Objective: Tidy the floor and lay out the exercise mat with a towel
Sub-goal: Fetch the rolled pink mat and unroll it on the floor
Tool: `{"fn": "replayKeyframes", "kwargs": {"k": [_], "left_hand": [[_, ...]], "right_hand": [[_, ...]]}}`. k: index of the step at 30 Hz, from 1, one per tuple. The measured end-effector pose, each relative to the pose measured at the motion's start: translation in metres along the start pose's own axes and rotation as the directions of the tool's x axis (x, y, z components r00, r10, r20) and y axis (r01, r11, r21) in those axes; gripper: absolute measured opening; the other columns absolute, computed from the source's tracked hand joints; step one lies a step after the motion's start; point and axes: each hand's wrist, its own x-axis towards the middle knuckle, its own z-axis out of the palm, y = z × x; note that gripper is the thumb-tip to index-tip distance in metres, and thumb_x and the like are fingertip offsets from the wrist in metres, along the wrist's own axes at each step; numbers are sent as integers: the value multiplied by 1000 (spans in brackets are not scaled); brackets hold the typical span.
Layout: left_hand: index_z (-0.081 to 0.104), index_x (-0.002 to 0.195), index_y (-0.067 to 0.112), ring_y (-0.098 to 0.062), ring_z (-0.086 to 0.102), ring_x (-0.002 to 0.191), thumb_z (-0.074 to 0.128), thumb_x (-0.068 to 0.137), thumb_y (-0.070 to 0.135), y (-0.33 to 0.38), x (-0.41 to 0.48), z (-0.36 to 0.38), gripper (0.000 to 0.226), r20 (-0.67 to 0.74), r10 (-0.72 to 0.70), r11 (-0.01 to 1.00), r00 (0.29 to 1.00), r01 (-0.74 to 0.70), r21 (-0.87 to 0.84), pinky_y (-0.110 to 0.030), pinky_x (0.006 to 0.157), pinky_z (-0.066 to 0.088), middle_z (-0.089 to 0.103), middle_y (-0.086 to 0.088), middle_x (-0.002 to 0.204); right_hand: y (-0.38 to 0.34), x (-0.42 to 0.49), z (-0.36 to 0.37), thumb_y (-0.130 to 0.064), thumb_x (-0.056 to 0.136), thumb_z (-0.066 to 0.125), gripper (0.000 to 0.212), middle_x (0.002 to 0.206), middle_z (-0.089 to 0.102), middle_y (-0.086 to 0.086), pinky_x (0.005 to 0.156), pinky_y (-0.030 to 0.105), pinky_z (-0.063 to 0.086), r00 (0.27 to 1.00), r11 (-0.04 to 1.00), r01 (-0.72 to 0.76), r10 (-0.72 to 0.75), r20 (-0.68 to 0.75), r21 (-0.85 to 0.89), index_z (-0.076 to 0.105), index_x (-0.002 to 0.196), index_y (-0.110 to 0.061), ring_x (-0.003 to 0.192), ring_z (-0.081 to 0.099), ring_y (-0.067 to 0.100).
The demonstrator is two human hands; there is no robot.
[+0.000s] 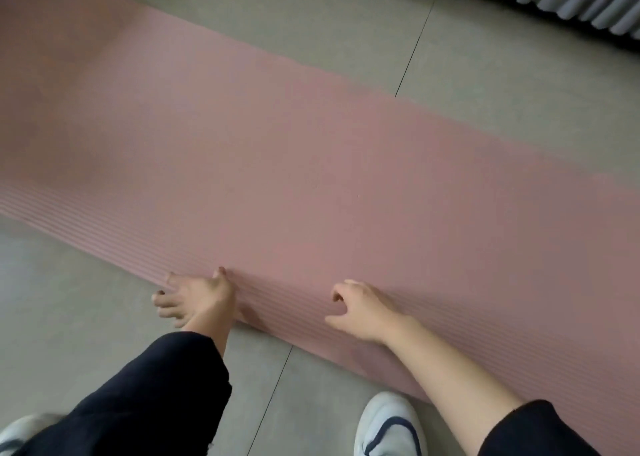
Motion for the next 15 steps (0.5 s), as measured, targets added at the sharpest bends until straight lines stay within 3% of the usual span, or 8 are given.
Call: {"fn": "replayKeyframes", "kwargs": {"k": [2, 7, 11, 15], "left_hand": [[37, 138, 8, -39, 24, 136, 71, 79, 41, 12, -13, -18, 75, 74, 53, 997, 996, -57, 55, -48, 109, 23, 22, -24, 151], [43, 137, 16, -37, 21, 138, 66, 83, 43, 59, -46, -124, 65, 216, 269, 960, 939, -278, 12, -52, 110, 23, 23, -15, 152], [47, 134, 14, -35, 28, 135, 60, 88, 40, 90, -65, -268, 55, 272, 368, 929, 889, -362, -73, -46, 108, 28, 36, -16, 145], [51, 130, 12, -28, 40, 130, 58, 90, 35, 97, -84, -428, 47, 256, 379, 925, 889, -362, -115, -36, 104, 34, 52, -12, 136]], "right_hand": [[-14, -12, -24, -47, 79, 62, 51, 126, 55, 2, 93, 32, 41, 996, 999, -39, 40, -85, 12, 54, 121, -19, 121, 49, 21], [-91, -61, -107, -44, 80, 63, 70, 142, 45, 5, 101, 36, 38, 996, 997, -46, 41, -79, -55, 35, 137, -17, 132, 40, 23], [-193, -119, -177, -46, 80, 62, 73, 146, 40, 2, 103, 37, 35, 994, 990, 54, -66, -87, -133, 33, 141, -18, 135, 34, 21], [-313, -194, -227, -43, 81, 62, 69, 141, 43, 4, 101, 37, 37, 979, 957, 189, -200, -29, -218, 36, 139, -17, 133, 35, 23]]}}
